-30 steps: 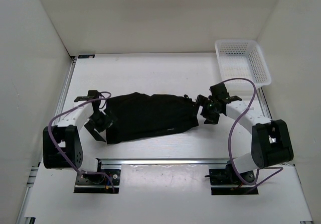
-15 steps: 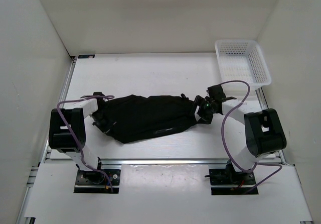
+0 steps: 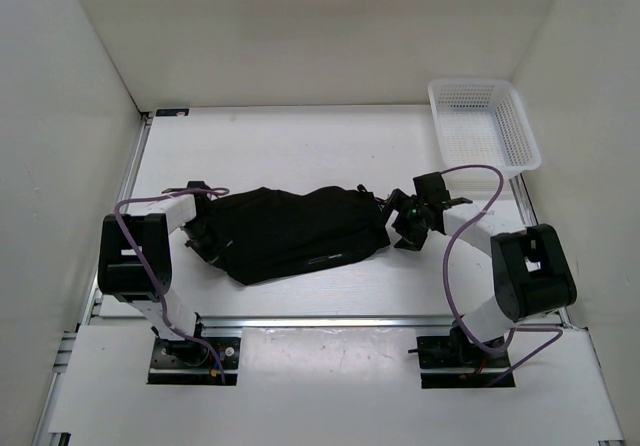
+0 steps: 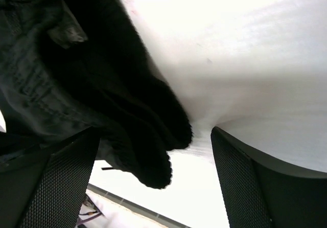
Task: Fold and stack the shorts
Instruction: Fold the shorts
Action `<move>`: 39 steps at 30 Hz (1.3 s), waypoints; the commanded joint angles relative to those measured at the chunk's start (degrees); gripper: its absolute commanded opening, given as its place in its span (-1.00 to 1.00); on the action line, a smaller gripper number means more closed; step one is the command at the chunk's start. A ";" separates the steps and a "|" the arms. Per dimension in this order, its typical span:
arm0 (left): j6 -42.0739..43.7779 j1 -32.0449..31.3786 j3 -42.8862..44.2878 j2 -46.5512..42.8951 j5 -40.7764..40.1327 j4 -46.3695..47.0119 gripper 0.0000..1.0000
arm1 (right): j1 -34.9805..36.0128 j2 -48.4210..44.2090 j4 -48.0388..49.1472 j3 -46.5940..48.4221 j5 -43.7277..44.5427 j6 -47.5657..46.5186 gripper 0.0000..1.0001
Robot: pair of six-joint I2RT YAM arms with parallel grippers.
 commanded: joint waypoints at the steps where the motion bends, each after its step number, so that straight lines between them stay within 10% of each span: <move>1: -0.01 -0.03 0.50 -1.68 -4.47 3.62 -0.79 | 0.10 -2.61 -3.58 -2.62 3.92 2.55 0.87; 11: 0.52 -0.03 1.11 -1.68 -4.47 3.09 -0.79 | 2.65 6.42 7.14 -3.33 1.28 7.74 0.35; 18: 1.05 -0.03 1.64 -1.68 -5.00 2.57 -0.79 | 4.32 4.17 7.86 -3.42 10.67 12.22 -0.95; 28: 3.60 -0.03 22.70 -4.67 -7.81 -9.03 -0.79 | 1.96 -7.54 -6.82 13.87 18.95 3.01 -1.00; 36: 7.81 -0.03 71.01 5.78 -7.81 -20.03 -0.79 | -4.73 -4.81 -13.33 40.95 18.95 -1.84 -1.00; 39: 8.51 -0.03 75.46 5.09 -5.18 -20.12 -0.79 | -5.26 -7.71 -13.33 42.81 19.48 -2.37 -1.00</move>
